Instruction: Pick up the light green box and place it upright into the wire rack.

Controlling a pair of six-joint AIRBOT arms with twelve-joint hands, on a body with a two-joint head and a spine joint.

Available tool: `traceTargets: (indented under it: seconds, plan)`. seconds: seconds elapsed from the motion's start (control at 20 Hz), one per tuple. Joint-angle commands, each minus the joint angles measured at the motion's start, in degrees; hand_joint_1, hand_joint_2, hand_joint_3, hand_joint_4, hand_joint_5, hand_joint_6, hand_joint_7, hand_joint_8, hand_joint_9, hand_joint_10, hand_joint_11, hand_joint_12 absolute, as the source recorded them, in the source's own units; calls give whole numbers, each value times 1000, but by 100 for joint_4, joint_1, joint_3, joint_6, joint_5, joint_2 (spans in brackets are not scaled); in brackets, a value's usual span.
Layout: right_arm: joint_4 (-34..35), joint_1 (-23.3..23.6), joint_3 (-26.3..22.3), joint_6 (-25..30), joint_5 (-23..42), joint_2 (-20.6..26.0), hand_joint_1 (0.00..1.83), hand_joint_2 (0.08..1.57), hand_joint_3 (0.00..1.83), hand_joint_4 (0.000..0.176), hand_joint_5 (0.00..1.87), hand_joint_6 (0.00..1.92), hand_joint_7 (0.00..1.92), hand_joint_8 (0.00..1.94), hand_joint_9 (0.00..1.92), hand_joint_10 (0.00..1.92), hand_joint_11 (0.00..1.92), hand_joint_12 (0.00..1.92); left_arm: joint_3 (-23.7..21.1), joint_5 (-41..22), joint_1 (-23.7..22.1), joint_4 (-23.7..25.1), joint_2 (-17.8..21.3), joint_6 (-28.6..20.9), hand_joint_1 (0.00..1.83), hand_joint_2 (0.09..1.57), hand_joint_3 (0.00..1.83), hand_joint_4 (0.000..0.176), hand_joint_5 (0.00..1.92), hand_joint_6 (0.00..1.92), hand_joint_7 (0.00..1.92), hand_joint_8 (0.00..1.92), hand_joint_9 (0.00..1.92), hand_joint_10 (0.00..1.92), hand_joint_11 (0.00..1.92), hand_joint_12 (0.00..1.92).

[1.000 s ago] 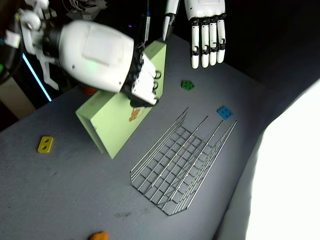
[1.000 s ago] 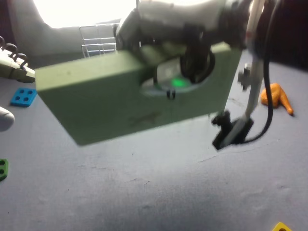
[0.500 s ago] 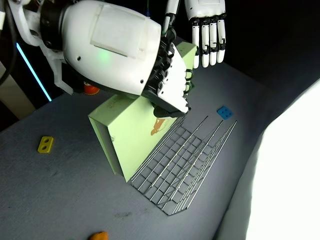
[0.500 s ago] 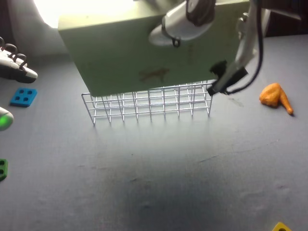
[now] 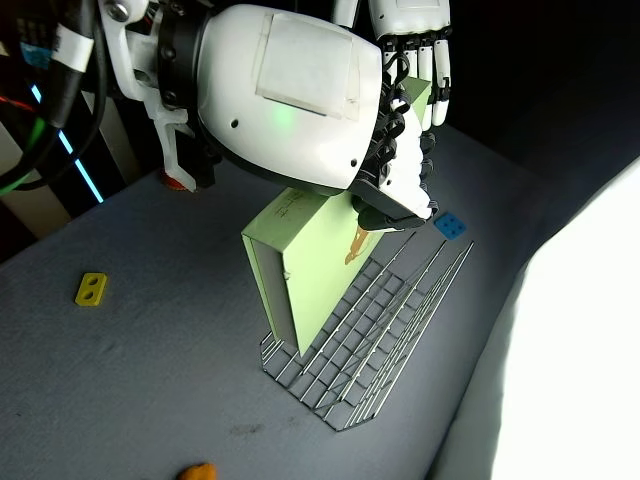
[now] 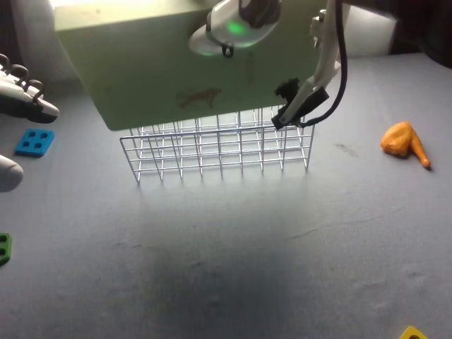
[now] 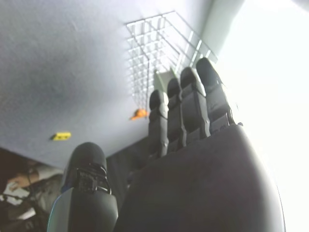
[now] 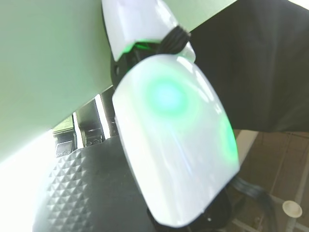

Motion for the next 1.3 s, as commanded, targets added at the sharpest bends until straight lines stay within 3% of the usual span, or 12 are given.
traceTargets:
  seconds: [0.0,0.1,0.25,0.5,0.6,0.65,0.7,0.8,0.95,1.05,1.15,1.25]
  plan:
    - [-231,25,43,58,-66,2,1229,1155,0,0,945,891,890,1359,713,1417,494,1792,-28,504,-46,55,-13,3,97,1244,1,32,242,3,202,2,171,3,0,476]
    - [-411,-38,111,333,-60,-30,1225,1151,0,0,948,903,898,1326,731,1388,508,1792,-28,504,-46,55,-24,3,120,1242,0,28,251,3,207,2,130,3,0,356]
    - [-1028,-67,150,958,-25,-46,1212,1164,2,0,891,1004,900,1305,732,1354,467,1831,-30,504,-46,55,-24,3,95,1241,0,28,261,6,226,7,153,9,0,425]
    - [-1071,-143,244,1176,-95,-70,1221,1152,0,0,929,934,913,1288,728,1336,471,1838,-32,504,-46,55,-40,3,122,1234,0,26,283,4,257,4,188,10,0,557]
    - [-1076,-190,250,1184,-133,-70,1211,1181,5,0,839,1054,882,1366,666,1415,438,1866,-33,504,-46,55,-44,3,177,1245,3,13,287,1,293,10,211,11,0,505]
    - [-1079,-219,252,1185,-148,-69,1209,1166,0,0,908,988,886,1321,698,1404,434,1823,-33,504,-46,55,-48,3,208,1231,0,5,295,3,300,7,230,13,0,570]
    - [-1083,-256,254,1180,-186,-66,1213,1166,0,0,918,959,871,1360,713,1450,471,1810,-33,504,-46,55,-49,3,138,1239,1,15,235,4,266,2,222,4,0,384]
    - [-1087,-294,253,1173,-214,-56,1213,1167,0,0,918,959,871,1362,713,1451,472,1809,-33,504,-43,55,-49,3,136,1239,2,16,233,4,265,2,222,3,0,373]
    - [-1090,-334,252,1159,-275,-42,1213,1174,0,0,928,940,835,1417,614,1543,405,1920,-35,504,-30,55,-49,3,138,1260,3,24,220,1,260,6,227,8,0,606]
    - [-1090,-320,252,1161,-280,-41,1213,1174,0,0,929,937,834,1419,611,1544,405,1921,-36,504,-5,55,-48,3,135,1262,3,25,217,0,265,7,230,8,0,625]
    - [-1090,-325,252,1160,-305,-39,1232,1156,0,0,982,840,858,1403,648,1567,439,1921,-37,504,-5,55,-48,3,159,1247,0,9,277,12,298,7,285,17,0,776]
    - [-1089,-319,253,1162,-303,-39,1218,1176,3,0,939,910,815,1460,591,1583,335,1921,-37,504,-1,55,-48,3,142,1243,0,34,248,6,245,1,253,2,0,665]
